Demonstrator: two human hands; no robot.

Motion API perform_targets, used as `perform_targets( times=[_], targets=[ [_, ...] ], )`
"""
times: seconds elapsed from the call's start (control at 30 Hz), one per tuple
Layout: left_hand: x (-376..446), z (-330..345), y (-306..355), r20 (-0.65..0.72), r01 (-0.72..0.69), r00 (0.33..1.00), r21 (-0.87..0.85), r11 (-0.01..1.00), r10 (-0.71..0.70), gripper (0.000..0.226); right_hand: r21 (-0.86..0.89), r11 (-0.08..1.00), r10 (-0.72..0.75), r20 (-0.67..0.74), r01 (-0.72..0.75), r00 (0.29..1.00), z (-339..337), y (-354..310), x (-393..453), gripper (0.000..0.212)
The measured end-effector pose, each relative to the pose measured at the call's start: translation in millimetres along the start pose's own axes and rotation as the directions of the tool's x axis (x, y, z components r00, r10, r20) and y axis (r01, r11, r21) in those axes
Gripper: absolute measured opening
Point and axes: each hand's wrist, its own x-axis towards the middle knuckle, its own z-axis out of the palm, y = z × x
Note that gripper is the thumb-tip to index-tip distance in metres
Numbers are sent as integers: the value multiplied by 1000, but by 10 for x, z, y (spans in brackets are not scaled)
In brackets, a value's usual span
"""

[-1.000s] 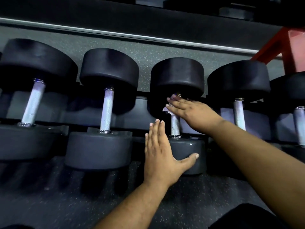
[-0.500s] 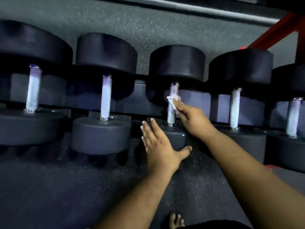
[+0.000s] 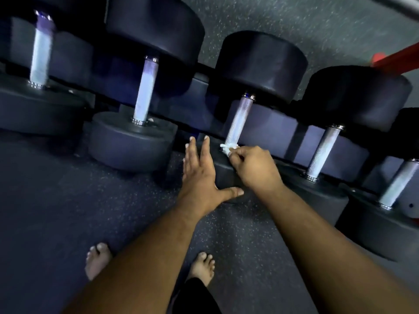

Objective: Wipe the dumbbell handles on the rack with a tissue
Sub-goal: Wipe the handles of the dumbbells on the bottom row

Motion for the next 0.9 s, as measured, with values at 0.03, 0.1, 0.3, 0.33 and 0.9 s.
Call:
perform_targets(
  times=[0.03, 0.1, 0.3, 0.33, 0.9],
  targets=[
    [0, -5, 1, 8, 3, 1000, 2, 1000, -3, 146, -43, 999, -8, 20, 9, 1000, -41, 24, 31, 22],
    [3, -16, 4, 19, -4, 1000, 7, 1000, 3, 146, -87, 996, 17, 44, -13, 999, -157, 90, 128, 20],
    [17, -33, -14, 11, -23, 1000, 3, 1000, 22, 145, 483, 787, 438, 3, -384, 899, -141, 300, 407, 22],
    [16, -29, -10, 3, -23, 1000, 10, 1000, 23, 145, 493, 776, 399, 98, -393, 912, -54, 279, 415, 25],
    [20, -37, 27, 23, 29, 999, 41, 999, -30, 143, 908, 255, 464, 186, -332, 866, -350, -94, 923, 27]
  ],
)
